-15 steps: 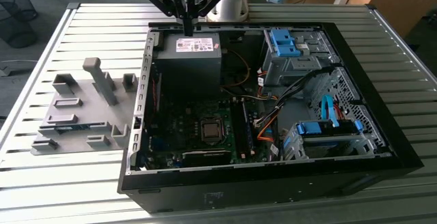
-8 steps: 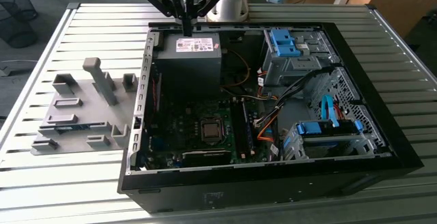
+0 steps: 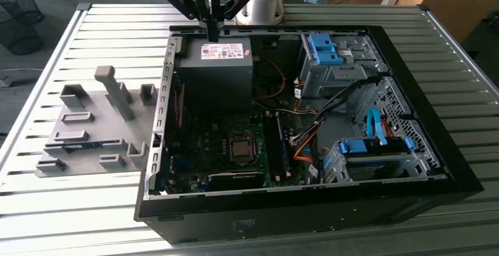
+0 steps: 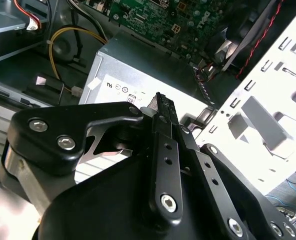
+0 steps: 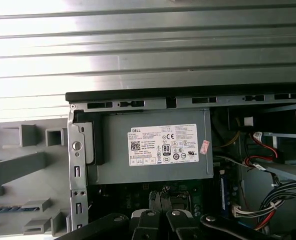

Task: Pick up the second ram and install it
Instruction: 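Reach for the second ram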

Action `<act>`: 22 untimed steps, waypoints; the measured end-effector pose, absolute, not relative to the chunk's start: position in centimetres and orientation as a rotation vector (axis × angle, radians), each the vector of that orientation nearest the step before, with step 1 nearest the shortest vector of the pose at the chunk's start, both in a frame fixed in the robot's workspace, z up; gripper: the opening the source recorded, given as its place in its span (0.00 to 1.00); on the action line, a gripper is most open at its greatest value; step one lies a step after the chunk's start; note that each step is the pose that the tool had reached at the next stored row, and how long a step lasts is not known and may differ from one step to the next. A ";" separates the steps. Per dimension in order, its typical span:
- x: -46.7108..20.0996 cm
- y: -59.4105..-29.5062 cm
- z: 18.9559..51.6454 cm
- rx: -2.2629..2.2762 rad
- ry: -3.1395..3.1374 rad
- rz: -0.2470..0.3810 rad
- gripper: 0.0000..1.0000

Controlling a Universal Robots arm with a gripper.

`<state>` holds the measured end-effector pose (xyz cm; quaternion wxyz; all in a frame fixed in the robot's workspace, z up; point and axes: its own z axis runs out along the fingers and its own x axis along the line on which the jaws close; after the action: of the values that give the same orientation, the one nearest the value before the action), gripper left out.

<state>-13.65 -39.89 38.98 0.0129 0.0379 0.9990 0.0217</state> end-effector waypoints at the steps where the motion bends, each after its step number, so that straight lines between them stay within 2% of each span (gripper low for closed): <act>1: -13.7 -39.9 39.0 0.118 3.113 0.068 0.11; 22: -14.1 -39.9 38.9 0.118 3.113 0.068 0.11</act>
<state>-14.08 -39.89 38.86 0.0129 0.0379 0.9990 0.0217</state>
